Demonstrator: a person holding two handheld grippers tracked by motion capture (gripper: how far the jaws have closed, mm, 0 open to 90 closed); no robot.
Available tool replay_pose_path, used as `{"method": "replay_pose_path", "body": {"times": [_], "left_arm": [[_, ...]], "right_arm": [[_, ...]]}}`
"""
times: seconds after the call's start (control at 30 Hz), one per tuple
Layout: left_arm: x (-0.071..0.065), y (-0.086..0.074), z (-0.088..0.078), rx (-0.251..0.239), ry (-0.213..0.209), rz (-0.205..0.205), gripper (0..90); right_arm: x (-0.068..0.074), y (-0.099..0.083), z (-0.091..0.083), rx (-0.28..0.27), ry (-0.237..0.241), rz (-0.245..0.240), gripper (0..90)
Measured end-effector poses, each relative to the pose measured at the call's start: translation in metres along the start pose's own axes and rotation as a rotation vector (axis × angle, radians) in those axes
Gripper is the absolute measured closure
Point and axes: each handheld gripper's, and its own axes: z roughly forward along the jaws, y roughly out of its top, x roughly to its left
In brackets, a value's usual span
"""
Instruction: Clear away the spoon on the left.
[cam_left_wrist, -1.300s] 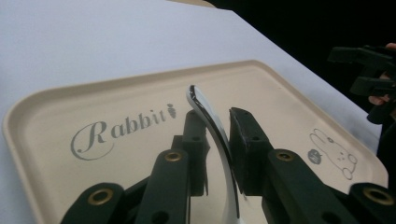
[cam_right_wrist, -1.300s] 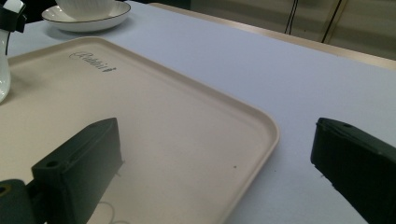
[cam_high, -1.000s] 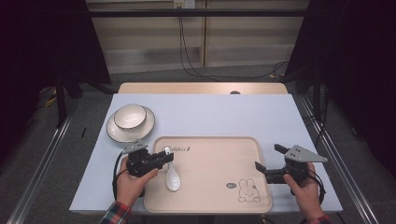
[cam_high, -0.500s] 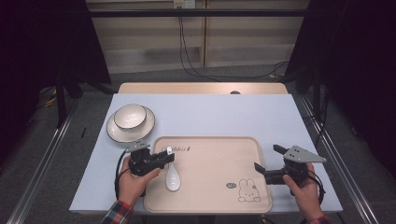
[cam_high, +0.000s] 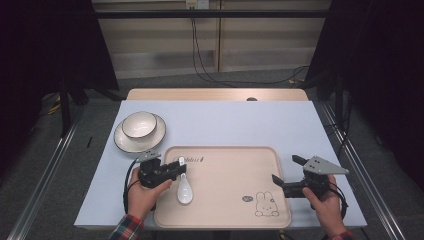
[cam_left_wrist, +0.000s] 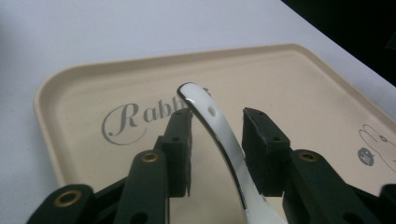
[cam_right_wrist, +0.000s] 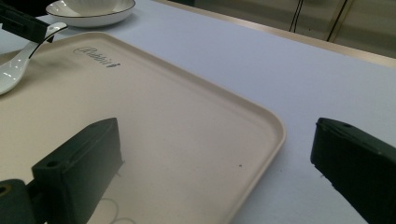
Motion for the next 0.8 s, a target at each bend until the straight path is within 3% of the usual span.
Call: {"method": "replay_pose_path", "body": {"times": [0.3,0.5,0.8], "left_arm": [[0.000,0.002,-0.001,-0.014,0.011,0.000,62.5],[-0.002,0.005,-0.006,-0.058,0.007,0.022,59.5],[-0.003,0.009,-0.014,-0.086,0.020,0.053,57.0]], "right_arm": [[0.000,0.000,0.000,-0.002,-0.001,0.002,1.6],[0.000,0.000,-0.002,-0.009,-0.003,0.003,1.5],[-0.002,0.001,-0.004,-0.022,-0.001,0.007,1.6]]}}
